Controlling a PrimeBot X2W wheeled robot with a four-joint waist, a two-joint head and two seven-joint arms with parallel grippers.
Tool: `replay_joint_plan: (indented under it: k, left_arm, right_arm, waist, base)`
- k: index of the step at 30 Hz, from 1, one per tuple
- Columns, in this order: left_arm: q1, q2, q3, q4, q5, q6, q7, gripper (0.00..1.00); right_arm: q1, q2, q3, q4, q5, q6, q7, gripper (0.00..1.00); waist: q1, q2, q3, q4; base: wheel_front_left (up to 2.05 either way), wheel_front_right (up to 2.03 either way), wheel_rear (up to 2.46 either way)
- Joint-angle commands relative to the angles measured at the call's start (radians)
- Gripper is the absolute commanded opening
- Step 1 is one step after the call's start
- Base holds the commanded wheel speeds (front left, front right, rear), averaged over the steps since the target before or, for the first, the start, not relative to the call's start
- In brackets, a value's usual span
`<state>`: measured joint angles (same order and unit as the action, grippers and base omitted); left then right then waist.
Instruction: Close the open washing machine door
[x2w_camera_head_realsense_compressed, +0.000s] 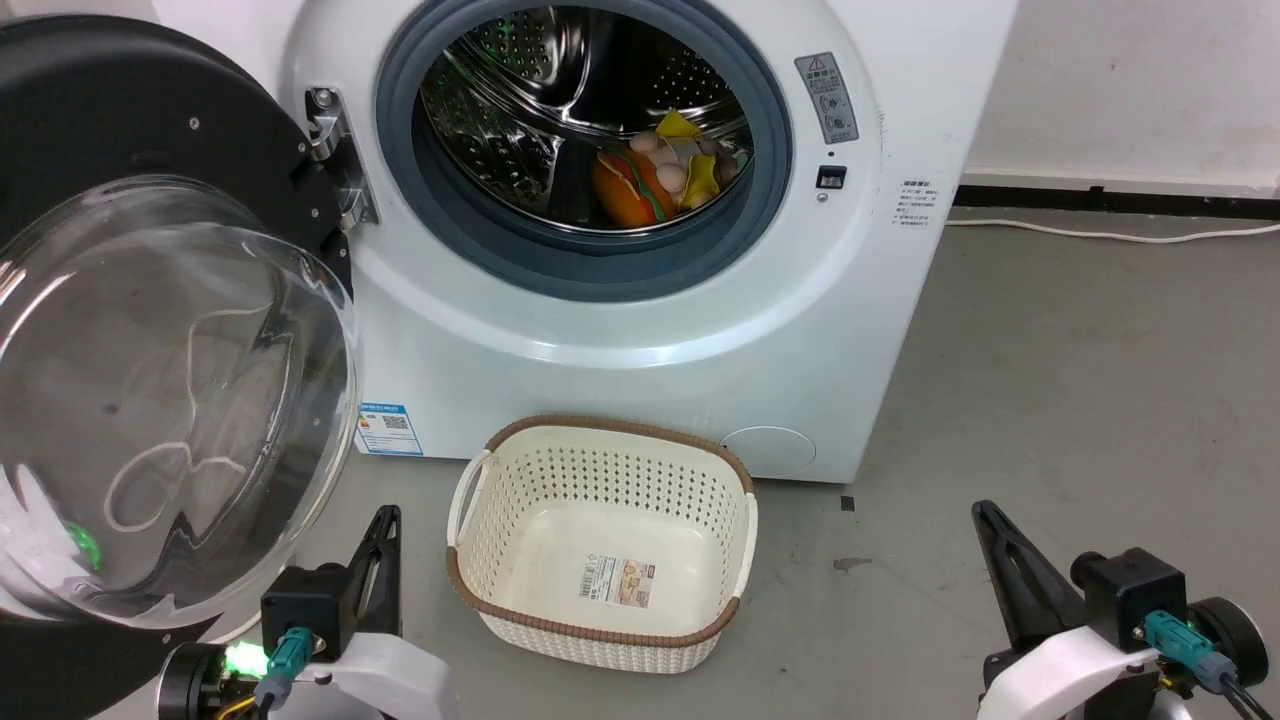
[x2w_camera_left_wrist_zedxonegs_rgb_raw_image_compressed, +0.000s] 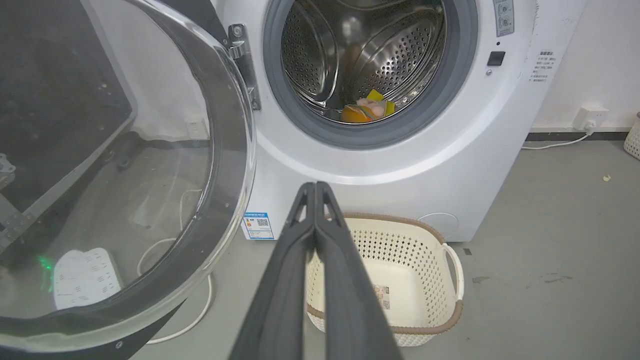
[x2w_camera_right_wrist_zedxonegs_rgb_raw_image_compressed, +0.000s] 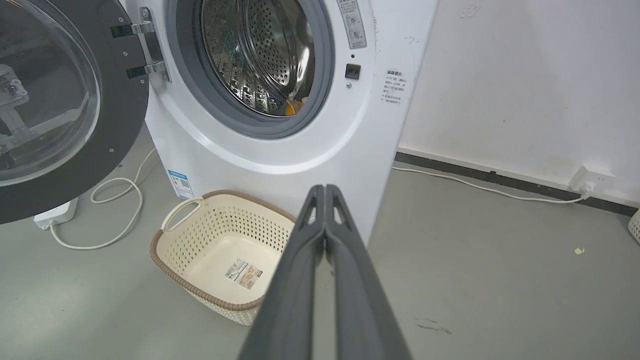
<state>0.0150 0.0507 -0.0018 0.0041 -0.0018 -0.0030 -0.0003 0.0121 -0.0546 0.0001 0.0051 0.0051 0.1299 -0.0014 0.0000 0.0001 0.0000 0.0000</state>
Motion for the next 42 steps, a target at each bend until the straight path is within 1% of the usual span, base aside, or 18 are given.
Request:
replay_joint_plan:
  k: [1,4,5,17,24,30,35,42]
  left_arm:
    - [-0.015,-0.001,0.002,-0.004,0.002,0.003,0.000,0.00]
    - [-0.015,-0.001,0.002,-0.004,0.002,0.003,0.000,0.00]
    - [0.000,0.000,0.000,0.000,0.000,0.000,0.000,1.00]
    - [-0.003,0.000,-0.008,0.008,-0.006,-0.003,-0.020,1.00]
    - [-0.002,0.000,-0.011,0.013,-0.012,-0.008,-0.034,1.00]
    - [-0.001,0.002,-0.017,0.018,-0.013,-0.014,-0.047,1.00]
    - [0.000,0.004,-0.022,0.022,-0.015,-0.019,-0.057,1.00]
    - [0.011,0.004,-0.013,0.006,-0.022,-0.014,-0.072,1.00]
  right_arm:
    - [-0.012,0.004,0.000,-0.005,-0.005,0.001,0.001,0.00]
    - [-0.012,0.004,0.000,-0.005,-0.005,0.001,0.001,0.00]
    - [0.000,0.000,0.000,0.000,0.000,0.000,0.000,1.00]
    - [0.003,0.000,-0.013,0.004,0.011,0.000,-0.020,1.00]
    - [0.012,0.000,-0.018,0.003,0.018,0.000,-0.034,1.00]
    - [0.022,0.001,-0.015,0.000,0.027,0.000,-0.047,1.00]
    - [0.030,0.001,-0.005,0.005,0.038,0.000,-0.057,1.00]
    - [0.012,-0.003,0.038,0.015,0.037,0.000,-0.072,1.00]
  waist:
    - [0.0000,-0.0001,0.000,0.000]
    - [0.0000,-0.0001,0.000,0.000]
    - [0.0001,-0.0001,0.000,0.000]
    - [0.0001,-0.0001,-0.001,0.004]
    - [0.0001,-0.0001,-0.007,0.022]
    - [0.0001,-0.0001,-0.014,0.056]
    - [0.0001,-0.0001,-0.019,0.099]
    - [0.0001,-0.0001,-0.007,0.140]
  base:
    - [0.00,0.00,0.00]
    - [0.00,0.00,0.00]
    - [0.00,0.00,0.00]
    - [0.00,0.00,0.00]
    - [0.00,0.00,0.00]
    - [0.00,0.00,0.00]
    - [0.00,0.00,0.00]
    - [0.00,0.00,0.00]
